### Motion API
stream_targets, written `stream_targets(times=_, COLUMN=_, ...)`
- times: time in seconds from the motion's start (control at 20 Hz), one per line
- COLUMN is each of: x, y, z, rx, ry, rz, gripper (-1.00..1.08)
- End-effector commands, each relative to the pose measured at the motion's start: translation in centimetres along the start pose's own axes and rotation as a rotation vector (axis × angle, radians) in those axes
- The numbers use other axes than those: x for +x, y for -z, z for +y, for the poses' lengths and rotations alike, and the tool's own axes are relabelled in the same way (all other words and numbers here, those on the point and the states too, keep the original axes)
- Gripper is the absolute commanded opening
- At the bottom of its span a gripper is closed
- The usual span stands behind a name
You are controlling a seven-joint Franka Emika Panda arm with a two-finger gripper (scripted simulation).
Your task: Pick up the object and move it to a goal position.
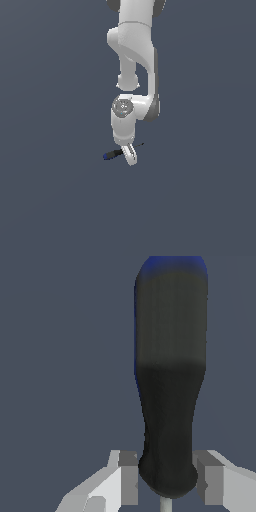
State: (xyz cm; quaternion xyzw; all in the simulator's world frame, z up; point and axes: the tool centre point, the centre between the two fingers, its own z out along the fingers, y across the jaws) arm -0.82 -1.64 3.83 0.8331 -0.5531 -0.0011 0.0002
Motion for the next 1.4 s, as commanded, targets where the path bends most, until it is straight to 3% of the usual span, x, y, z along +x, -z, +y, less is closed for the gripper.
stream_targets(times=0.0, x=1.1, y=1.5, z=0.7, rx=0.002, ry=-0.001, rz=0.0, gripper=-1.0)
stream_targets(times=0.8, x=10.7, y=14.3, z=7.1, rx=0.002, ry=-0.002, rz=0.0, gripper=-1.0)
stream_targets(times=1.35, x=12.5, y=16.6, z=8.0, rx=0.001, ry=-0.001, rz=0.002, gripper=-1.0)
